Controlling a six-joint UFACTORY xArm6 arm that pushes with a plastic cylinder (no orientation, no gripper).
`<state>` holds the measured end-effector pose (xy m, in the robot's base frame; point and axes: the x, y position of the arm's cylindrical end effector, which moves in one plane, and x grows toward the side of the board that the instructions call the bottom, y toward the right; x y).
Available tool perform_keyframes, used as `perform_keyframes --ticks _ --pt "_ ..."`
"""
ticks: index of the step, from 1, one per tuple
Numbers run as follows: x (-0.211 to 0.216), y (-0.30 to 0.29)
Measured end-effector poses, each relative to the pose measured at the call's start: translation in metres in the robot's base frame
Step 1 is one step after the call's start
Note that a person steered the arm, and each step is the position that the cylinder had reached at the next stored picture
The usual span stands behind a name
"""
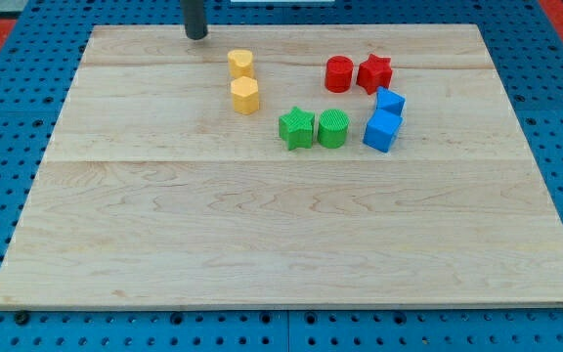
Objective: Nudge the yellow heart down a bit
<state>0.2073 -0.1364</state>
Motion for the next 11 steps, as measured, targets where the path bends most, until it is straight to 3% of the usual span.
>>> perform_keyframes --ticks 4,5,8,11 --pt "-0.012 -0.005" --pt "0.010 0.026" --pt "0.057 0.046" --pt "0.057 0.042"
